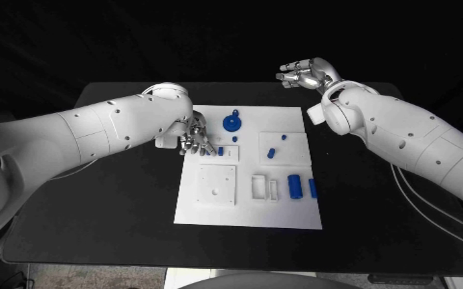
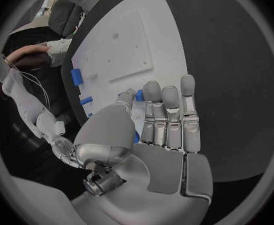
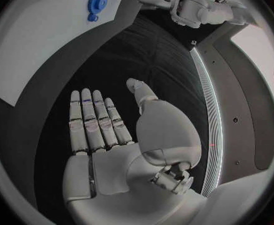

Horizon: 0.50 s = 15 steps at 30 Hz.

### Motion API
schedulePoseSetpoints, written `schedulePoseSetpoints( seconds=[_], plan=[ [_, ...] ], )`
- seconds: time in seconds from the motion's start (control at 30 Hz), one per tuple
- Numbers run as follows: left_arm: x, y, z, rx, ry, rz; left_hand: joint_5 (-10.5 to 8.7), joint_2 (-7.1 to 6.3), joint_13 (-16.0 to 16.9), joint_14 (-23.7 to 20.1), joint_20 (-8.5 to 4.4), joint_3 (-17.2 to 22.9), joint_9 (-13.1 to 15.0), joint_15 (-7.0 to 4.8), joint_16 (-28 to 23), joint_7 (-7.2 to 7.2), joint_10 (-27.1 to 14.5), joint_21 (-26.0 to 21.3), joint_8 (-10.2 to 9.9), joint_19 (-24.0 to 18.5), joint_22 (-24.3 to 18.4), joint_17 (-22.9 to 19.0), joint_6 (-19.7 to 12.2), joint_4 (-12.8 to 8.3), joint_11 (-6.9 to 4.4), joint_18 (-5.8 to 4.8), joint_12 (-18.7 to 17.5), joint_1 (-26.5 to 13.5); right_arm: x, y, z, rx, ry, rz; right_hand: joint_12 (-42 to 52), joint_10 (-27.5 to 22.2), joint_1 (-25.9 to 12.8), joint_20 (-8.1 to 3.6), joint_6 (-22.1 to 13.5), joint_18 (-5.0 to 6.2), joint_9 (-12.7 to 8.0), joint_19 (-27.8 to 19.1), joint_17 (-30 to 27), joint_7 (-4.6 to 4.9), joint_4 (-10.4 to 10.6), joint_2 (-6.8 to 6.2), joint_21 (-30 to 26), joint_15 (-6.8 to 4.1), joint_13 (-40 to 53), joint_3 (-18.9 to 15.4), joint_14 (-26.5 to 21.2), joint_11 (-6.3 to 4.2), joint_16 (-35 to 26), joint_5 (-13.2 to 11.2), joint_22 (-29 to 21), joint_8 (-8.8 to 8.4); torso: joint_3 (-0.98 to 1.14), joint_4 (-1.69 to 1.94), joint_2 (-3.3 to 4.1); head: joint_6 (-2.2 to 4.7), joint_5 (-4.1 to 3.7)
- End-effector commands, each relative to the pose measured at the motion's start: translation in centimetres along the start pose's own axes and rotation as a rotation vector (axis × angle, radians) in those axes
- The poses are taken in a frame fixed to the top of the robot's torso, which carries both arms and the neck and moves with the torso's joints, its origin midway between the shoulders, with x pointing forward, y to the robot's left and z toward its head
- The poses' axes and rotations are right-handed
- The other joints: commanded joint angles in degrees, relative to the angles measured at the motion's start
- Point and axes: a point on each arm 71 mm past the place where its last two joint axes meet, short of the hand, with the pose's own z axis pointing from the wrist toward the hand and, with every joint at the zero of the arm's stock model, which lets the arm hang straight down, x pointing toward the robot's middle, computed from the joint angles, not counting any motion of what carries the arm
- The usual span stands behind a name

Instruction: Assemble the parts on the task board

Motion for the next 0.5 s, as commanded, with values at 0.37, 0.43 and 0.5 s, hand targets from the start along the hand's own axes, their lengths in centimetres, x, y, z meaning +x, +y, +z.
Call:
schedulePoseSetpoints(
  seconds=[0.37,0.43,0.5],
  plan=[
    [-0.5,2.4,-0.8,-0.001,-0.129,-0.119,-0.34,-1.31,-0.2,0.8,-0.18,0.1,0.0,-0.34,0.3,-0.04,1.0,-0.2,-0.3,1.0,1.1,-0.2,0.0,1.3,0.14,-0.3,0.3,0.2,-0.1,0.0,-0.1,-0.004,0.008,-0.005,-0.2,-0.4,-0.3,-0.03,-0.4,-0.4,-0.1,-0.4,-0.1,0.01,-0.3,0.06,0.1,-0.03,-0.1,-0.1,-0.4,-0.1,0.1,0.1,-0.1,-0.15,-0.01,0.1,-0.03,0.53,-0.2],
    [-1.2,2.5,-1.5,0.023,-0.173,-0.156,-0.33,-1.43,-0.2,0.9,-0.22,0.2,0.1,-0.4,0.3,-0.11,1.1,-0.1,-0.2,1.1,1.1,-0.2,0.1,1.4,0.08,-0.29,0.3,0.4,-0.1,-0.1,-0.1,-0.004,0.008,-0.006,-0.2,-0.4,-0.3,-0.03,-0.4,-0.4,-0.1,-0.4,-0.1,0.01,-0.3,0.06,0.1,-0.03,-0.1,-0.1,-0.4,-0.1,0.1,0.1,-0.1,-0.15,-0.01,0.09,-0.06,0.7,-0.28],
    [-2.0,2.7,-2.2,0.055,-0.235,-0.202,1.49,-0.94,-0.3,1.0,-0.3,1.0,-0.5,-0.48,0.1,-0.06,1.2,-0.2,-0.8,1.2,1.1,-0.3,-0.2,1.2,0.04,-0.29,0.1,1.6,-0.1,-0.1,-0.1,-0.003,0.007,-0.006,-0.2,-0.4,-0.3,-0.03,-0.4,-0.4,-0.1,-0.4,-0.1,0.01,-0.3,0.06,0.1,-0.03,-0.1,-0.1,-0.4,-0.1,0.1,0.1,-0.1,-0.15,-0.02,0.08,-0.09,0.88,-0.37]
  ],
)
